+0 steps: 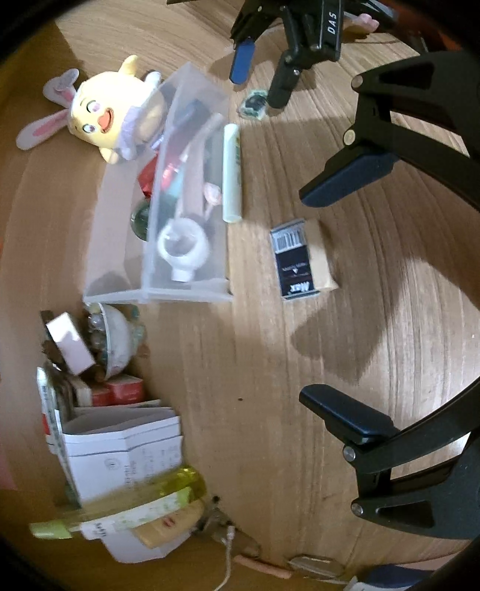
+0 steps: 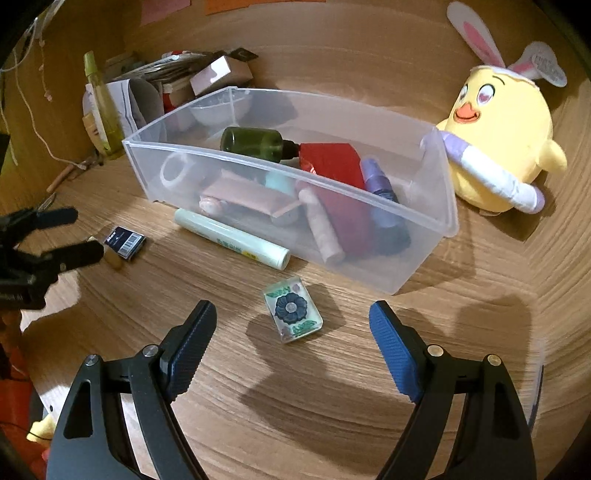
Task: Organize objects
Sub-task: 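Withdraw both grippers toward the green packet and blue barcode box, then grasp the green-printed packet with the right gripper while the left grasps the beige block, then carry the packet and beige block over the clear bin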
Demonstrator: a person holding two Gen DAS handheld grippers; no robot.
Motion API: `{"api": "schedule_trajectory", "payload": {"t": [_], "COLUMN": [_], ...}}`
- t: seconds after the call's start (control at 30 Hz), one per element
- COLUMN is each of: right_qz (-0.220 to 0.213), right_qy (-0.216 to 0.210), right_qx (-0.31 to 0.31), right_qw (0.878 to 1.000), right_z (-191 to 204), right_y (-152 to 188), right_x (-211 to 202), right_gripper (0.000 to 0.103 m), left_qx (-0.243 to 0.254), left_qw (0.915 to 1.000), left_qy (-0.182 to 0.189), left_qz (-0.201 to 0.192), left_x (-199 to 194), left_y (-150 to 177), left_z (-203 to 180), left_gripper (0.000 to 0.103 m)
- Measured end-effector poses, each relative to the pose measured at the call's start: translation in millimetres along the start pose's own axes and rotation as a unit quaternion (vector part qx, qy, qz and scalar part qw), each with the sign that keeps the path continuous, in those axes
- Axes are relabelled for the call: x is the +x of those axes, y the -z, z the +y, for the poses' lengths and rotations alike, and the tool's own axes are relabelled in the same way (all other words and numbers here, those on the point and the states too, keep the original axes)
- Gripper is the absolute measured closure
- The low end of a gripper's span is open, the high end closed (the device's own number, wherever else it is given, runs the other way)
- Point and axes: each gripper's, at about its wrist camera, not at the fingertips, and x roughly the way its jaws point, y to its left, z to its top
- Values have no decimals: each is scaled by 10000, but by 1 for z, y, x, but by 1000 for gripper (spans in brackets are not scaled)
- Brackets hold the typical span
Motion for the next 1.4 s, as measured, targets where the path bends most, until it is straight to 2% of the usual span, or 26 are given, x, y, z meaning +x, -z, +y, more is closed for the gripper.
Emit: {"api": "schedule_trajectory", "payload": {"t": [0.1,0.13,0.17,0.3,0.47,0.53,0.6,0.93,1.4], "right_qz": [25,37,49,126,123,106,100,-81,-728], "right_qy": [-29,-18,-16,-45,-48,-42,-45,-140,-230], "right_qx": [26,20,14,12,-51,-86,-101,-8,-29], "right_qw": [10000,10000,10000,9999,9999,9999,9999,9999,9971], "right_z": [-1,-1,-1,-1,0,1,2,1,6], "right_y": [0,0,0,-1,-2,-2,-1,0,-17], "right_x": [3,4,5,10,14,14,13,-1,-41], "right_gripper": [24,29,33,50,65,75,81,80,80], "left_qx": [-32,-20,24,174,274,266,247,-19,38], "left_qw": [10000,10000,10000,9998,9993,9991,9992,9994,9973], "left_qy": [58,53,28,122,230,318,301,318,401], "left_qz": [51,38,7,4,52,73,60,-160,-612], "left_x": [4,4,3,3,4,4,4,-14,-35], "left_y": [2,2,2,4,7,8,9,5,-20], "left_z": [1,1,-1,-8,-14,-16,-17,-8,-20], "left_gripper": [6,9,18,29,55,62,62,62,62]}}
